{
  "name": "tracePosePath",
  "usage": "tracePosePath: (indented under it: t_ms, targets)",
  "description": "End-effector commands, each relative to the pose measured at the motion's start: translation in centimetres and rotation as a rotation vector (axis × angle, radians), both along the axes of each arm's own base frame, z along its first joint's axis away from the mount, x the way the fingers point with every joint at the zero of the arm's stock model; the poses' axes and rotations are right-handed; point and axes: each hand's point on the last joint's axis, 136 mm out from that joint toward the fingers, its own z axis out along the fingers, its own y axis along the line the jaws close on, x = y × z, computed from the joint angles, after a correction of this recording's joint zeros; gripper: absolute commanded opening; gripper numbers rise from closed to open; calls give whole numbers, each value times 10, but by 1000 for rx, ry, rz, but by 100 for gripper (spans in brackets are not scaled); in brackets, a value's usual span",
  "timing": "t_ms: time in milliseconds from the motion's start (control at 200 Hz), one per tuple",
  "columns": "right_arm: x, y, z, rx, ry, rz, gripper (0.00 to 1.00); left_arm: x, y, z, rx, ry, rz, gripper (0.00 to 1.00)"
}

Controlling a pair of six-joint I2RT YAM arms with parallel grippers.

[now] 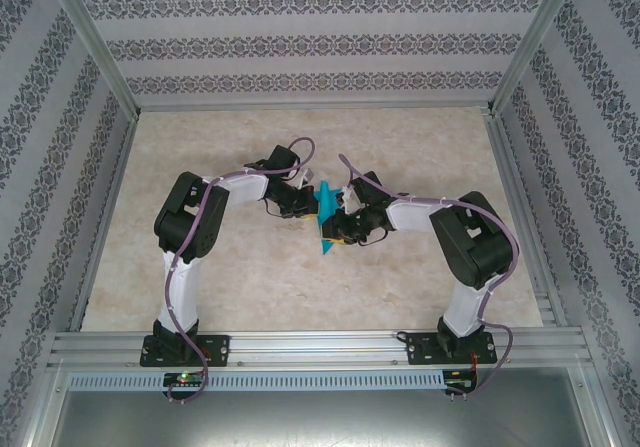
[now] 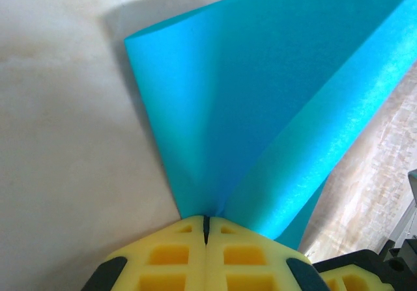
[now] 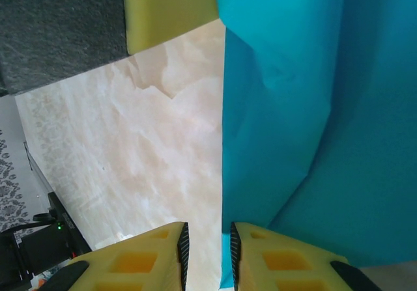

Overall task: Fold a paper plane with a square sheet of paper (pick it up from the middle)
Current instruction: Fourth fold the wing at the center of the table.

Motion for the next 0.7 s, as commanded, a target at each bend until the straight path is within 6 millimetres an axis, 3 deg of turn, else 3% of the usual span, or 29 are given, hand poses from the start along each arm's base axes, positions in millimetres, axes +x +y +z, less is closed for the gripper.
tracePosePath:
  t_ms: [0,694]
  targets:
    - [1,10,2,22,-7,33,26,-15,20,-39,106,75,9,5]
    - [1,19,-9,20,12,49,26,-17,20,-41,99,85,4,5]
